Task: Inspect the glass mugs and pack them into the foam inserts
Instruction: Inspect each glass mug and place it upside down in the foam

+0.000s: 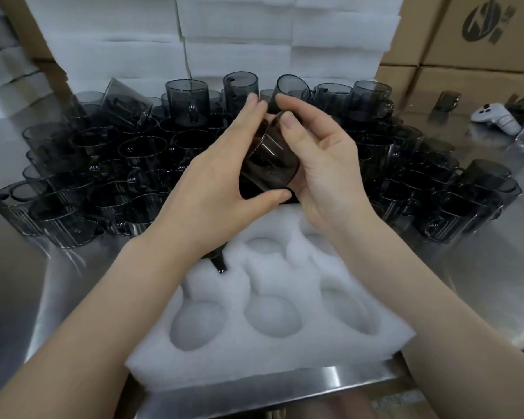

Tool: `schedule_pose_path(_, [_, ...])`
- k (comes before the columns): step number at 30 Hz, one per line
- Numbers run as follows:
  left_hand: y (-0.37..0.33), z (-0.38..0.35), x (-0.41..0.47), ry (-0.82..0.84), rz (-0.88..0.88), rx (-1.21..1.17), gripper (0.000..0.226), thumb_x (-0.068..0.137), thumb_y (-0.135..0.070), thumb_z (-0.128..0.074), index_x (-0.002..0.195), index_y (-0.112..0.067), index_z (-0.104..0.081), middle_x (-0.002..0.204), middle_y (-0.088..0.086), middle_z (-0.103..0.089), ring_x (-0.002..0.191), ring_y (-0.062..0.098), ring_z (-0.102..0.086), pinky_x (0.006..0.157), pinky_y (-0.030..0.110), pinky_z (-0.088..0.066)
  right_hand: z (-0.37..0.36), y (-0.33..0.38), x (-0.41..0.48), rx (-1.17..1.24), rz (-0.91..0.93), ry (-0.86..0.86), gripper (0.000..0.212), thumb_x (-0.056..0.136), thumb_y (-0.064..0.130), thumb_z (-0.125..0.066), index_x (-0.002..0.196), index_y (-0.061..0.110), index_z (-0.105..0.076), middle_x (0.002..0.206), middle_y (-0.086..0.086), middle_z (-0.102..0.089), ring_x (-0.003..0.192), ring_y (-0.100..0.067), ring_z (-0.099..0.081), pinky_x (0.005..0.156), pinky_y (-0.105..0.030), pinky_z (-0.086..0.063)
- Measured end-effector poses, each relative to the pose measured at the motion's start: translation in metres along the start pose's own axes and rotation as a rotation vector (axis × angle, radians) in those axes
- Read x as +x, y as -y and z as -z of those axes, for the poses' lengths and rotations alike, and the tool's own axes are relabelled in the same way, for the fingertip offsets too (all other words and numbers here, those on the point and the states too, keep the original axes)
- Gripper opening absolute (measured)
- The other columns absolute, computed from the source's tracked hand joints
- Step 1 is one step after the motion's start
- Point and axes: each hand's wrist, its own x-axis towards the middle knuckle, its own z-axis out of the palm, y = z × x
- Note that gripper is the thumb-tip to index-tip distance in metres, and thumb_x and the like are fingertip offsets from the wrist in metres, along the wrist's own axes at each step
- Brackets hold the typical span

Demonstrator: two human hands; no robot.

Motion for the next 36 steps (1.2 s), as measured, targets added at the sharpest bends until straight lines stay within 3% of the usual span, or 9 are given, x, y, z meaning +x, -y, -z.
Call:
schedule_pose_path(5, [0.004, -0.001, 0.000, -0.085, 0.066, 0.018, 0.090, 0.073, -0.018, -0.077, 0.151, -0.012, -0.031, 0.147, -0.003, -0.046, 0.131, 0.002, -0.039, 0.102, -0.002, -0.022, -0.003, 0.001, -0.001, -0.177, -0.024, 0.047, 0.019, 0.102, 0.013, -0.048, 0.110, 0.012, -0.064, 0.110, -0.017, -0.069, 0.103, -0.029, -0.065, 0.085, -0.047, -0.057])
schedule_pose_path(9, [0.007, 0.000, 0.001, -0.080, -0.041, 0.097, 0.080, 0.071, 0.002, -0.072, 0.144, -0.003, -0.041, 0.144, 0.008, -0.046, 0.134, 0.013, -0.037, 0.110, 0.010, -0.021, -0.002, 0.006, -0.001, -0.340, 0.016, -0.024, 0.007, 0.095, 0.011, -0.062, 0.092, 0.007, -0.066, 0.083, -0.002, -0.067, 0.085, -0.013, -0.064, 0.083, -0.046, -0.059])
schedule_pose_path(12, [0.006, 0.001, 0.001, -0.070, -0.047, 0.076, 0.080, 0.068, 0.010, -0.066, 0.142, -0.008, -0.043, 0.146, 0.008, -0.041, 0.137, 0.018, -0.036, 0.114, 0.020, -0.024, 0.001, 0.007, 0.001, -0.488, -0.020, -0.003, 0.022, 0.095, 0.020, -0.062, 0.075, 0.012, -0.058, 0.075, 0.000, -0.059, 0.077, -0.011, -0.059, 0.075, -0.037, -0.060])
schedule_pose_path(15, [0.006, 0.002, 0.000, -0.053, -0.078, 0.093, 0.084, 0.064, 0.015, -0.061, 0.143, -0.006, -0.041, 0.146, 0.003, -0.038, 0.138, 0.016, -0.031, 0.115, 0.017, -0.020, 0.002, 0.008, 0.003, -0.614, -0.064, 0.055, 0.033, 0.097, 0.026, -0.057, 0.065, 0.016, -0.054, 0.062, 0.013, -0.053, 0.061, -0.006, -0.051, 0.063, -0.026, -0.049])
schedule_pose_path(18, [0.008, 0.003, -0.001, -0.014, -0.094, 0.099, 0.087, 0.061, 0.017, -0.058, 0.143, -0.004, -0.040, 0.141, 0.001, -0.038, 0.134, 0.014, -0.029, 0.113, 0.013, -0.018, 0.006, 0.009, 0.004, -0.575, -0.088, 0.099, 0.038, 0.098, 0.021, -0.054, 0.060, 0.018, -0.054, 0.060, 0.011, -0.053, 0.055, -0.010, -0.046, 0.056, -0.023, -0.044])
schedule_pose_path(21, [0.008, 0.004, -0.001, -0.032, -0.095, 0.111, 0.086, 0.059, 0.017, -0.058, 0.141, -0.004, -0.043, 0.142, 0.006, -0.042, 0.133, 0.017, -0.032, 0.113, 0.015, -0.019, 0.008, 0.009, 0.004, -0.533, -0.080, 0.152, 0.034, 0.095, 0.020, -0.055, 0.060, 0.019, -0.058, 0.062, 0.010, -0.058, 0.063, -0.015, -0.045, 0.058, -0.024, -0.043])
schedule_pose_path(26, [0.002, 0.006, -0.001, -0.050, -0.102, 0.036, 0.081, 0.064, 0.011, -0.064, 0.140, -0.004, -0.044, 0.137, 0.002, -0.042, 0.134, 0.017, -0.038, 0.114, 0.028, -0.029, 0.009, 0.013, 0.006, -0.184, -0.150, 0.248, 0.021, 0.088, 0.019, -0.048, 0.071, 0.008, -0.055, 0.062, 0.007, -0.059, 0.056, -0.013, -0.040, 0.056, -0.026, -0.039])
schedule_pose_path(31, [-0.001, 0.007, -0.003, -0.110, -0.068, -0.126, 0.072, 0.069, -0.008, -0.069, 0.138, -0.003, -0.046, 0.132, 0.003, -0.048, 0.127, 0.011, -0.045, 0.109, 0.029, -0.039, 0.014, 0.013, 0.008, 0.038, -0.169, 0.361, 0.025, 0.094, 0.020, -0.050, 0.076, 0.009, -0.063, 0.069, 0.002, -0.053, 0.054, -0.009, -0.035, 0.051, -0.022, -0.030])
schedule_pose_path(36, [0.001, 0.007, -0.006, -0.128, 0.018, -0.372, 0.071, 0.069, -0.013, -0.076, 0.135, -0.016, -0.050, 0.131, 0.001, -0.057, 0.126, 0.014, -0.053, 0.108, 0.036, -0.043, 0.014, 0.010, 0.007, 0.180, -0.172, 0.430, 0.023, 0.086, 0.022, -0.051, 0.081, 0.015, -0.073, 0.076, 0.007, -0.063, 0.047, -0.001, -0.036, 0.047, -0.015, -0.032])
